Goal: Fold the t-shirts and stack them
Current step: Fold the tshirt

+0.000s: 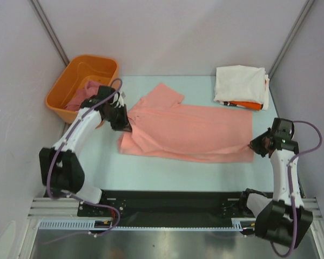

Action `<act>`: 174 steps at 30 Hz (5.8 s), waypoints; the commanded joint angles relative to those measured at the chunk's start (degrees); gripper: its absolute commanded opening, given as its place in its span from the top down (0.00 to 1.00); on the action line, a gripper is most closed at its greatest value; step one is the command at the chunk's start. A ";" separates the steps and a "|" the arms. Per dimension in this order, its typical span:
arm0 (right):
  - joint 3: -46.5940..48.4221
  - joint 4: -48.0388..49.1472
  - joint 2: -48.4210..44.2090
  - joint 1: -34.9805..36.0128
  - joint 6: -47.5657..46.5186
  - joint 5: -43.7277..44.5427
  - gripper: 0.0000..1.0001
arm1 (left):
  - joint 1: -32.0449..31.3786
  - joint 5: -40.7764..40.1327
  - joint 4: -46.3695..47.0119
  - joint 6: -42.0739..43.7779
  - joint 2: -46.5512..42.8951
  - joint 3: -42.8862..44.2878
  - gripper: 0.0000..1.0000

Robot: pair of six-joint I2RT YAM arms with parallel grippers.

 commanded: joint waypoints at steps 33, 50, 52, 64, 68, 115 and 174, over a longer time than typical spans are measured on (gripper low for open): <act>-15.38 16.06 7.10 -2.81 0.30 -6.35 0.00 | 1.49 -10.80 33.81 -22.28 -15.75 -38.44 0.00; -15.39 29.15 23.96 -2.81 -2.07 -5.53 0.68 | 2.64 -14.76 43.66 -26.77 -0.47 -36.96 0.29; -14.25 29.86 26.52 -2.72 -2.95 -7.74 0.84 | 2.64 -14.76 44.19 -26.42 2.08 -35.55 0.49; 10.98 9.31 20.22 -6.58 -5.33 -13.45 1.00 | 2.29 -18.53 27.32 -21.84 -10.71 -19.37 1.00; 0.65 8.24 13.62 -8.87 -5.68 -16.19 1.00 | 0.35 -20.91 24.16 -23.86 -20.21 -28.56 0.99; 5.97 0.86 -3.88 7.12 -7.88 -6.16 0.00 | -3.16 -8.28 19.97 5.65 40.37 40.43 0.37; 45.26 14.66 68.10 7.74 -13.33 14.40 0.44 | -2.37 -4.21 20.90 0.13 69.60 64.21 1.00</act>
